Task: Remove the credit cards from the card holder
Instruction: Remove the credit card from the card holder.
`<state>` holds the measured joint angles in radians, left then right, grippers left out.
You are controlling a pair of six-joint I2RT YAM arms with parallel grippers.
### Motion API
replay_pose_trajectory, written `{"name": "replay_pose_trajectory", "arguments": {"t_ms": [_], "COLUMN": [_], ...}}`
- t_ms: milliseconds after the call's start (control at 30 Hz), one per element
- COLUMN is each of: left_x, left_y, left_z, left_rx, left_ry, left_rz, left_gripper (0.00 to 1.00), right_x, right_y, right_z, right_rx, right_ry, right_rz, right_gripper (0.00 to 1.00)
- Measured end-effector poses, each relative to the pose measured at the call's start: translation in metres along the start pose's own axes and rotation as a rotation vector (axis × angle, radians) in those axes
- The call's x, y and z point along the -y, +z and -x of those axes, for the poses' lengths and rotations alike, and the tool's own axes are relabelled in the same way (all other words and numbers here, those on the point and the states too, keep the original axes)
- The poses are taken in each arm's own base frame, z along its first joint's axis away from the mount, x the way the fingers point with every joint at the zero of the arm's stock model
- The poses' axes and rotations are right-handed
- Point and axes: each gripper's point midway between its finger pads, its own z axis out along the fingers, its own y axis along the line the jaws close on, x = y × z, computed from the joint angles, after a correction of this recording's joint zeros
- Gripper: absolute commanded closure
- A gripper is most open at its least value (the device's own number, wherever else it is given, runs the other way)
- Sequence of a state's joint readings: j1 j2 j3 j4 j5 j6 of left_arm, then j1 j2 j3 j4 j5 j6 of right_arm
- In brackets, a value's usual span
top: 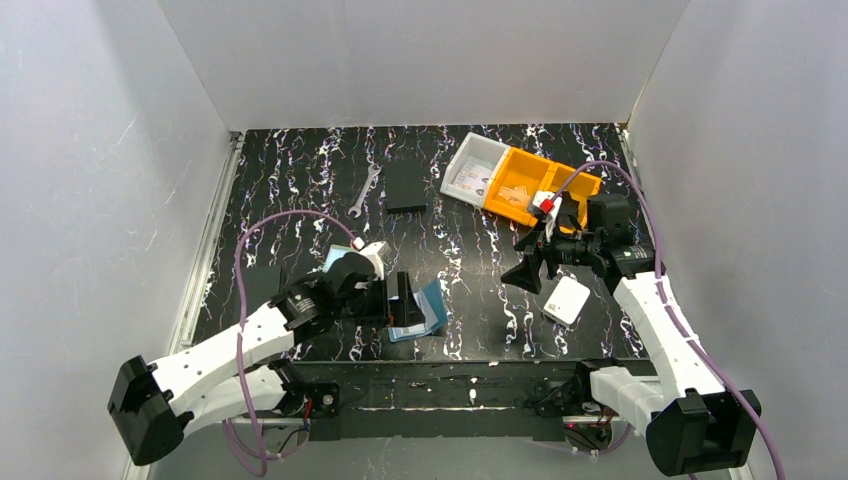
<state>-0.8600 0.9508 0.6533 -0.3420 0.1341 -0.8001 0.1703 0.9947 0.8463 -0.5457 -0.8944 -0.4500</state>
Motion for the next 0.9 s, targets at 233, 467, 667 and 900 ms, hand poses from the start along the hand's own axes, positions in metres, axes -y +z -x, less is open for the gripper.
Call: {"name": "replay_pose_trajectory", "arguments": {"t_ms": [233, 467, 667, 900], "left_x": [-0.008, -0.024, -0.024, -0.025], "left_y": [0.012, 0.022, 0.027, 0.055], "left_z": [0.006, 0.003, 0.008, 0.012], "left_rx": [0.018, 0.01, 0.031, 0.036], "left_ry": [0.014, 0.006, 0.005, -0.029], "left_rz": [0.097, 0.18, 0.186, 0.189], "left_gripper": [0.05, 0.17, 0.7, 0.82], "right_x": [0.001, -0.001, -0.036, -0.081], "right_y": [0.007, 0.021, 0.051, 0.091], "right_z": [-0.009, -0.021, -0.021, -0.011], "right_rx": [-0.017, -0.056, -0.141, -0.226], "right_ry": [0.045, 0.106, 0.039, -0.043], "right_rz": [0.033, 0.102, 0.237, 0.418], "right_gripper": [0.03, 0.11, 0.37, 0.78]}}
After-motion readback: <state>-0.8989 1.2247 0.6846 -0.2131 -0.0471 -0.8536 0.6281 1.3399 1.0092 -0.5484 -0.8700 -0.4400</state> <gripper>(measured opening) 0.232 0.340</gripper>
